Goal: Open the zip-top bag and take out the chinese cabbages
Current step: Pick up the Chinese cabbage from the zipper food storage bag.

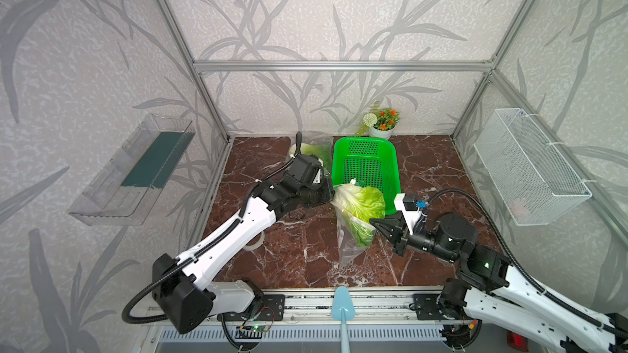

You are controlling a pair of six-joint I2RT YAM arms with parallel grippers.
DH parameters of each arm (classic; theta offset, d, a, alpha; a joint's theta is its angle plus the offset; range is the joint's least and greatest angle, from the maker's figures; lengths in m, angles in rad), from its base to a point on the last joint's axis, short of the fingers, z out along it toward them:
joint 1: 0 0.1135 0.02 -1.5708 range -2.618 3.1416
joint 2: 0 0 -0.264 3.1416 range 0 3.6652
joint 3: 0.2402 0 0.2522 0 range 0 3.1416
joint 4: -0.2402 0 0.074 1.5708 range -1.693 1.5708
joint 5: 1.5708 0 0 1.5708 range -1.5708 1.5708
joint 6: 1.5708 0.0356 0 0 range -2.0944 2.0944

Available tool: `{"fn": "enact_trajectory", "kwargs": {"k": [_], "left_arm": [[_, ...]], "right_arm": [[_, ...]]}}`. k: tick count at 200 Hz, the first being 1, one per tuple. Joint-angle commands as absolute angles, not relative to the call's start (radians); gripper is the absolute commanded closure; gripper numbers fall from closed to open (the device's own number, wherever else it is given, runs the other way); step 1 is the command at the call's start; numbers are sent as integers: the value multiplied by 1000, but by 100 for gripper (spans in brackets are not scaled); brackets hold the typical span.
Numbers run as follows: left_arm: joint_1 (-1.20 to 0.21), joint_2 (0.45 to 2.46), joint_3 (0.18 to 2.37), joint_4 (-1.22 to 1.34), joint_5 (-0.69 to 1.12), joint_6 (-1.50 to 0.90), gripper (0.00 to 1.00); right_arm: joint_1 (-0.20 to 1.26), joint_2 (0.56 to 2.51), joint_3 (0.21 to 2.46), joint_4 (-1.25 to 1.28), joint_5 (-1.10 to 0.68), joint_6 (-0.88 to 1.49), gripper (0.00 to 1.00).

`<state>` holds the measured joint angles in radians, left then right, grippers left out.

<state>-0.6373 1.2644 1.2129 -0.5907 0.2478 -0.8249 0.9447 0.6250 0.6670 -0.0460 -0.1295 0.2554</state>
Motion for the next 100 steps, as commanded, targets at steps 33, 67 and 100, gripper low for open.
{"fn": "enact_trajectory", "kwargs": {"k": [33, 67, 100], "left_arm": [[-634, 1214, 1157, -551, 174, -859, 100], [-680, 1230, 1167, -540, 159, -856, 100], [-713, 1213, 1161, -481, 143, -864, 100]], "right_arm": [[949, 647, 605, 363, 31, 249, 100], [948, 700, 577, 516, 92, 264, 100], [950, 764, 561, 608, 143, 299, 100]]}}
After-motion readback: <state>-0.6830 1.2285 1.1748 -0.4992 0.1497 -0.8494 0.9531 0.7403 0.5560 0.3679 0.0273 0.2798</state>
